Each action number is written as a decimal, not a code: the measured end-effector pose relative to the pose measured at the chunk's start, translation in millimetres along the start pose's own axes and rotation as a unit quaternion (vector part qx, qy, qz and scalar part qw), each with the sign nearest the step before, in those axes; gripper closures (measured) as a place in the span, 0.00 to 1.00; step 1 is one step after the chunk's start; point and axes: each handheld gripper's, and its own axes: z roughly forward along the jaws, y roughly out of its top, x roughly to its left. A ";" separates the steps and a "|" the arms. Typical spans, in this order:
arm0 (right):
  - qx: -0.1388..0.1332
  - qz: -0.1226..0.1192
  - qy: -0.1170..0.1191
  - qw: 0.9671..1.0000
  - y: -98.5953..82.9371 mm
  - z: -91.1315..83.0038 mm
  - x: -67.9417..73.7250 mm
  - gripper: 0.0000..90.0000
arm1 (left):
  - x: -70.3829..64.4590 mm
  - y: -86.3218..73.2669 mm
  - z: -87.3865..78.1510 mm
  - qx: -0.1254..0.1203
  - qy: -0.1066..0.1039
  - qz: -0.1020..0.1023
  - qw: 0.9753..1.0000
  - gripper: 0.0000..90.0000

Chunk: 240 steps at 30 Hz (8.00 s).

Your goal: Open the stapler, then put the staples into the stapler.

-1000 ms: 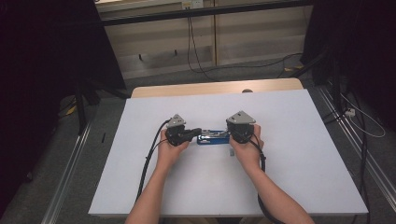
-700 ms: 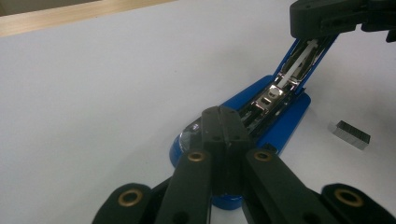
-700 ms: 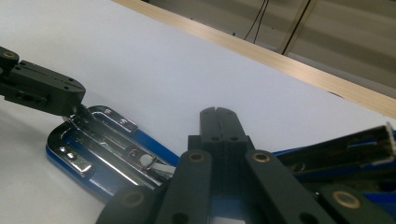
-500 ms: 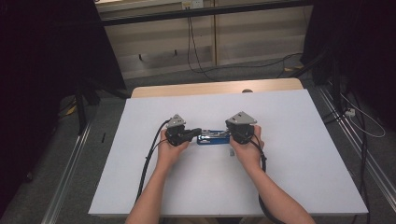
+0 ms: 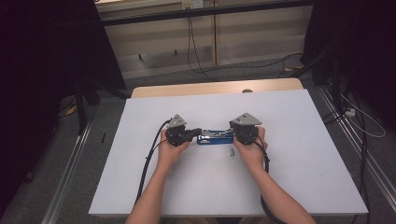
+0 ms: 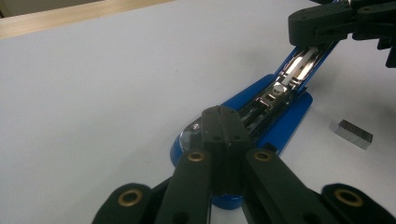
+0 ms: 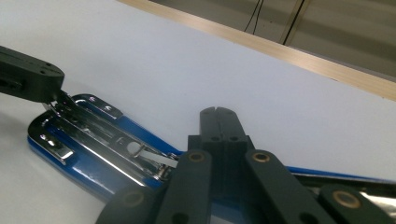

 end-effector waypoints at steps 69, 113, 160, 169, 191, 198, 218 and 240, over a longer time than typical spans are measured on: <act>0.008 0.060 0.075 0.995 -35.4 -44.2 -37.5 0.38 | -6.6 8.1 -44.1 0.009 0.013 -0.044 0.999 0.30; 0.058 0.030 0.114 0.991 -35.0 -42.6 1.1 0.31 | -10.9 -4.0 -88.7 0.013 0.058 -0.024 0.998 0.11; 0.107 0.012 0.138 0.984 -40.7 -35.7 9.2 0.88 | -5.9 -6.0 -94.9 0.009 0.059 -0.026 0.998 0.11; 0.114 0.008 0.136 0.984 -38.4 -35.0 10.9 0.85 | -3.5 -6.8 -94.8 0.012 0.064 -0.023 0.998 0.11; 0.121 0.005 0.154 0.981 -36.7 -33.2 5.9 0.88 | -3.1 -7.1 -99.1 0.006 0.067 -0.032 0.997 0.11; 0.123 -0.002 0.163 0.979 -35.4 -32.3 3.9 0.88 | -3.2 -7.8 -99.0 0.004 0.064 -0.036 0.997 0.11; 0.096 -0.016 0.218 0.971 -15.1 -37.6 -19.3 0.88 | -3.8 -9.1 -102.2 0.018 0.069 -0.037 0.997 0.10; 0.088 -0.058 0.257 0.961 8.0 -31.4 -17.3 0.88 | -5.3 -13.5 -109.0 0.022 0.072 -0.038 0.996 0.10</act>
